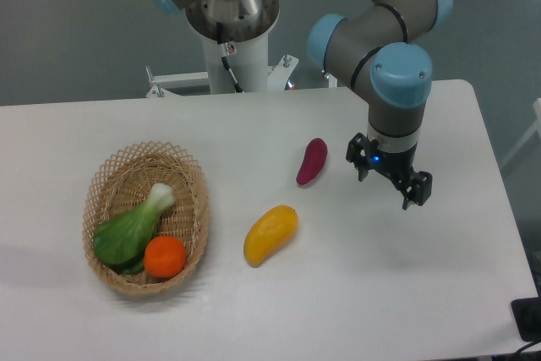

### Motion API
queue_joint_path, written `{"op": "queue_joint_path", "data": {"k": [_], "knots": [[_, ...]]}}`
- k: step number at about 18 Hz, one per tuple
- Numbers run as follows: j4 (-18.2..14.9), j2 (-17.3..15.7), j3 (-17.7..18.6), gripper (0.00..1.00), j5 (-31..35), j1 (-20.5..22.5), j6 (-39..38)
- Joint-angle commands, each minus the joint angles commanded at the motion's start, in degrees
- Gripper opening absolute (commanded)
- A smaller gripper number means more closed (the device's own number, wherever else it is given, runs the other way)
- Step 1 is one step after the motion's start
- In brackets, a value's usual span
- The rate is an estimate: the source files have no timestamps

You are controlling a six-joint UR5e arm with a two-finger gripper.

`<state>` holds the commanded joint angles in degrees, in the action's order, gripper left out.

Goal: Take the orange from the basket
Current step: 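Move the gripper from beside the sweet potato over to the wicker basket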

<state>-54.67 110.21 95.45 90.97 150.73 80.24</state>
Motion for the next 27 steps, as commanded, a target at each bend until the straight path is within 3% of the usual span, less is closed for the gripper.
{"op": "queue_joint_path", "data": {"k": [15,21,24,27], "knots": [[0.44,-0.18,0.79,1.00,-0.09,0.09,-0.53],[0.44,-0.18,1.41,1.00,-0.53,-1.05,-9.66],[0.35,-0.44,1.93,1.00,-0.44,-2.98,-10.37],[0.26,-0.44,1.93,1.00,0.09,-6.23,-15.97]]}}
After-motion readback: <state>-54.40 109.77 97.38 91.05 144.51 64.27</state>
